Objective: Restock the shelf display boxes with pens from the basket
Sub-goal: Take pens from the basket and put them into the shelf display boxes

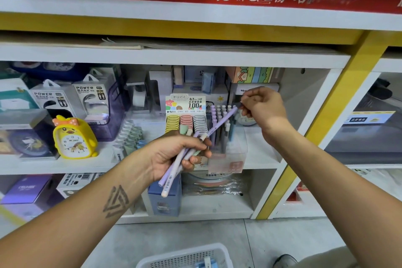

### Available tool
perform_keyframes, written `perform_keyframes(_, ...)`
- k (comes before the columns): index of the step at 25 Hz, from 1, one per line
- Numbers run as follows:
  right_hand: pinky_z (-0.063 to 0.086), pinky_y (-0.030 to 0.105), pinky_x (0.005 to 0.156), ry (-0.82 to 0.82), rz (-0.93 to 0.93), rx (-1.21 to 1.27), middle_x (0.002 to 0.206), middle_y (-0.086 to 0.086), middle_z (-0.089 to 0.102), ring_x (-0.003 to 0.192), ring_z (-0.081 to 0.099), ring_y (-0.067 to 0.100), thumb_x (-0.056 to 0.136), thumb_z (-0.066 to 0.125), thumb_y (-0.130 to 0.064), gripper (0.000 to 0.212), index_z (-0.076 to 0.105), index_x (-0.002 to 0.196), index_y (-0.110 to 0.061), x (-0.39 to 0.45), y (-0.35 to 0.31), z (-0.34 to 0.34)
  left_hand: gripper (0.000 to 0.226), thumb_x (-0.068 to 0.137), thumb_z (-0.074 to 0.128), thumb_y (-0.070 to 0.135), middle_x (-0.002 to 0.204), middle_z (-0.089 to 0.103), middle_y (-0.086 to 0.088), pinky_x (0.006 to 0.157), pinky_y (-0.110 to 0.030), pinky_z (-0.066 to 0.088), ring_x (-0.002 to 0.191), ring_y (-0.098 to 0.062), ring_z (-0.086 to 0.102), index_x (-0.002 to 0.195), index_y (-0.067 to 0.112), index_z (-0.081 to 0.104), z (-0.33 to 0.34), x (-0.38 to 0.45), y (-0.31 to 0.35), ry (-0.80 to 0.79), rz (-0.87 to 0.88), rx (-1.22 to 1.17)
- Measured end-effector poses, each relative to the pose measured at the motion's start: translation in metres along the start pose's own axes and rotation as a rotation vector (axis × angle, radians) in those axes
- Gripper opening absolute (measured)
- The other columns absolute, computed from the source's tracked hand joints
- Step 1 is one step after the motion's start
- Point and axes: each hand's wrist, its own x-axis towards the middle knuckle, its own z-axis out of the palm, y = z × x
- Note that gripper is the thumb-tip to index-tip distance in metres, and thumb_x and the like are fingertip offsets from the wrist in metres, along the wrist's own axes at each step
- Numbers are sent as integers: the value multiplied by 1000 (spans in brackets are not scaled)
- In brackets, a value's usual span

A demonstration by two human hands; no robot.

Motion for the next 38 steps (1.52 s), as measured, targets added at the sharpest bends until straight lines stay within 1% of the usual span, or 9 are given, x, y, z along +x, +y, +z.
perform_keyframes(4,57,39,73,-100,-281,-382,82,3,68,76,65,22,94,65,-13,5,64,96,-18,-7,6,7,27,77,64,3,76,64,-17,34,-16,40,46,-12,49,103,-2,60,-8,-3,7,96,47,-91)
perform_keyframes(8,54,34,67,-250,-550,-554,78,-15,62,74,60,5,96,63,-21,8,60,98,-28,-22,10,14,16,89,61,8,75,66,-15,39,-17,46,49,-13,54,102,0,64,-5,-2,6,122,48,-114)
perform_keyframes(13,55,43,69,-318,-687,-722,86,0,72,80,66,26,96,63,-25,10,61,104,-20,-28,15,18,29,81,68,13,76,67,-14,41,-19,48,52,-15,58,108,1,67,-1,-1,5,142,49,-82)
perform_keyframes(20,51,39,70,-373,-669,-869,85,-1,68,81,63,23,95,65,-31,14,70,93,-19,-32,9,21,40,72,74,12,73,67,-14,37,-17,41,47,-12,53,109,1,63,3,0,2,91,71,-80)
perform_keyframes(22,48,36,69,-348,-603,-693,83,-1,66,77,60,19,95,66,-32,20,76,89,-16,-32,2,21,30,74,76,11,75,66,-15,38,-17,41,48,-13,53,100,1,66,5,0,2,57,90,-51)
perform_keyframes(25,52,33,68,-462,-237,-321,80,10,73,70,64,22,91,72,-33,20,78,90,-13,-38,-8,26,22,75,77,10,76,65,-16,38,-17,40,50,-13,53,93,3,68,11,0,1,12,120,-7)
perform_keyframes(28,45,21,50,-550,-60,-127,70,15,70,54,57,13,91,73,-18,16,73,85,-4,-38,-9,25,30,79,76,16,76,65,-17,39,-19,42,52,-15,54,102,0,67,14,2,1,9,131,-25)
perform_keyframes(32,42,25,48,-260,38,107,66,10,68,51,56,16,98,59,-6,15,70,90,-1,-17,-12,-2,29,92,64,28,73,64,-14,35,-18,41,48,-13,52,100,0,66,15,5,3,53,56,-50)
perform_keyframes(38,54,31,66,-109,-251,-479,79,-1,70,63,63,10,98,63,-17,6,69,98,-16,-1,-3,-23,25,88,69,34,65,60,-8,30,-15,32,40,-9,42,87,9,64,16,12,-1,115,-7,5)
